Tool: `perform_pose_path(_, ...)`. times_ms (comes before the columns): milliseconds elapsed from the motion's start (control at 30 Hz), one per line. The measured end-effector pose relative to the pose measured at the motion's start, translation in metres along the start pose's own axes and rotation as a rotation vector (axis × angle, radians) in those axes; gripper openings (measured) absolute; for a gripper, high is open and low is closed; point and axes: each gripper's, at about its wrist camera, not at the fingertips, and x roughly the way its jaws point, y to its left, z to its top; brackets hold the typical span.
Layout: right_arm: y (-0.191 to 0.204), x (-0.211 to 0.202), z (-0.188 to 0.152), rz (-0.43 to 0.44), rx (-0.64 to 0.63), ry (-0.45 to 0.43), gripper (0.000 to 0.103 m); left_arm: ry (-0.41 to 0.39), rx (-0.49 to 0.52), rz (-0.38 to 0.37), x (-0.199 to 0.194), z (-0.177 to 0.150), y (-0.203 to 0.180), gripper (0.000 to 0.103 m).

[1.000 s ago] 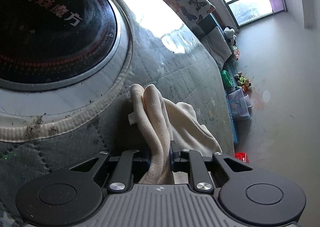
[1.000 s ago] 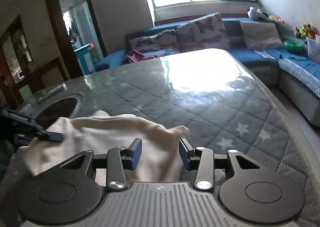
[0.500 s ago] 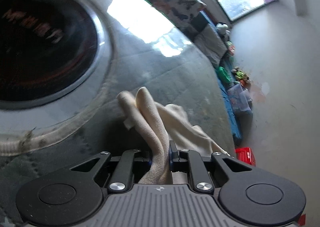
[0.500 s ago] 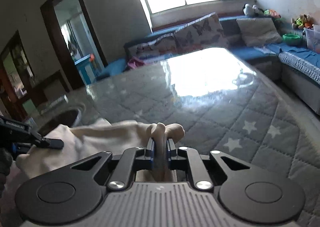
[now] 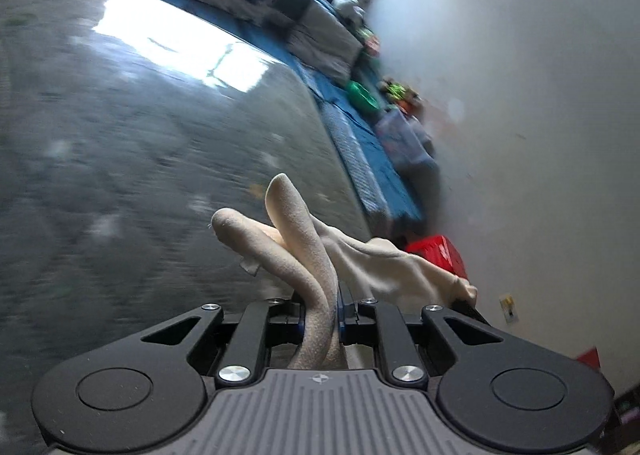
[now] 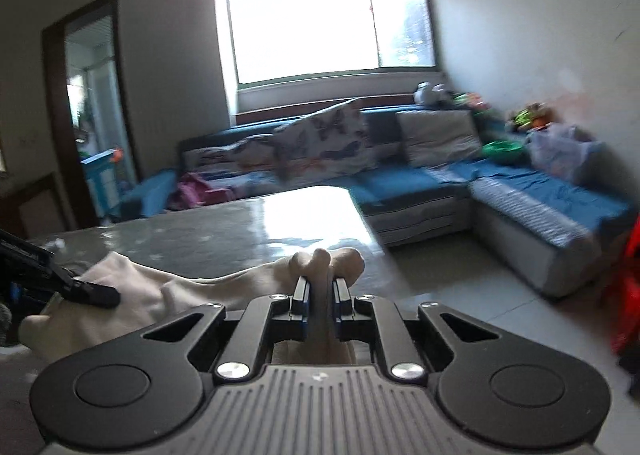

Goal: Fold clothes

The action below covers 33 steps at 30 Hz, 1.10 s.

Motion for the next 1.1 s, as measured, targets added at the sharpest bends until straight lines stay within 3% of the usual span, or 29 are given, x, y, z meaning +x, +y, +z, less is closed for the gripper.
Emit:
perform_pose_path(67,-0.011,0.002,0.001,-0.037,0.001,0.008,0.010,0.024,0.015,-0.012,0.018,-0.002,-0.009,0.015)
perform_pose_path(200,-0.033,0.018,-0.010,-0.096,0.021,0.070,0.011,0.054,0.030,0.037,0.034,-0.006,-0.008,0.016)
perform_pose_path(367,-0.048,0.030,-0.020,-0.148,0.062,0.095,0.014,0.047,0.052,0.118,0.033,-0.004,-0.001,0.031)
perform_pose_path(467,-0.042,0.033,-0.017,-0.099,0.040,0.093,0.014,0.043,0.065,0.165,0.033,-0.003,0.003,0.033)
perform_pose_path(633,-0.029,0.058,-0.019,0.001,0.040,0.149,0.016,0.056,0.090,0.161,0.051,0.001,-0.003,0.032)
perform_pose_path(933,-0.023,0.097,-0.022,0.006,0.023,0.218,0.022,0.078,0.135,0.153,0.083,0.008,-0.015,0.032)
perform_pose_path(1100,-0.023,0.083,-0.019,0.018,0.024,0.198,0.035,0.084,0.161,0.140,0.089,0.006,-0.022,0.034)
